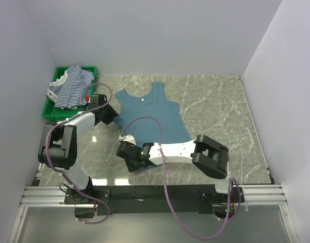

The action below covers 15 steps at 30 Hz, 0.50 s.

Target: Fold and stack the tank tops

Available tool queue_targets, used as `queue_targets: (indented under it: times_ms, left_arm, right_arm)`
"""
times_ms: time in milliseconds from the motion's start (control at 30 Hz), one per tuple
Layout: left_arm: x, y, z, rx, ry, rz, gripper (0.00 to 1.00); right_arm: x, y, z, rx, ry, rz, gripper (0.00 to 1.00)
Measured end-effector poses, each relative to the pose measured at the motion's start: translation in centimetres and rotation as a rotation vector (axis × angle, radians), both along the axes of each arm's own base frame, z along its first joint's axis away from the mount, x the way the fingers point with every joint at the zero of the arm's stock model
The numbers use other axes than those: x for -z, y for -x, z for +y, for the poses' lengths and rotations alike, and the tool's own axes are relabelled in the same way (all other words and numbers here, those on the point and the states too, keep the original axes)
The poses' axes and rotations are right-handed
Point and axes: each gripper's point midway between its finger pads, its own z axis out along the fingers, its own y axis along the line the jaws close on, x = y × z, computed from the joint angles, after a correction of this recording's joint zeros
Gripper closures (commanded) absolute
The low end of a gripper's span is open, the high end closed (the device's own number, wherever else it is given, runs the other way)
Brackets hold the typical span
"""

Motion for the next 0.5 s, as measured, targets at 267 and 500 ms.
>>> queue_targets:
  times_ms: [267, 500]
  left_arm:
    - [0.9, 0.7, 0.4, -0.010, -0.015, 0.016, 0.55]
    - [1.1, 0.5, 0.5, -0.016, -0.023, 0.014, 0.58]
  right_arm:
    - [-2.4, -1.2, 0.3, 0.025, -0.092, 0.026, 1.00]
    - [-2.8, -1.1, 0.7, 0.015, -0.114, 0.037, 1.00]
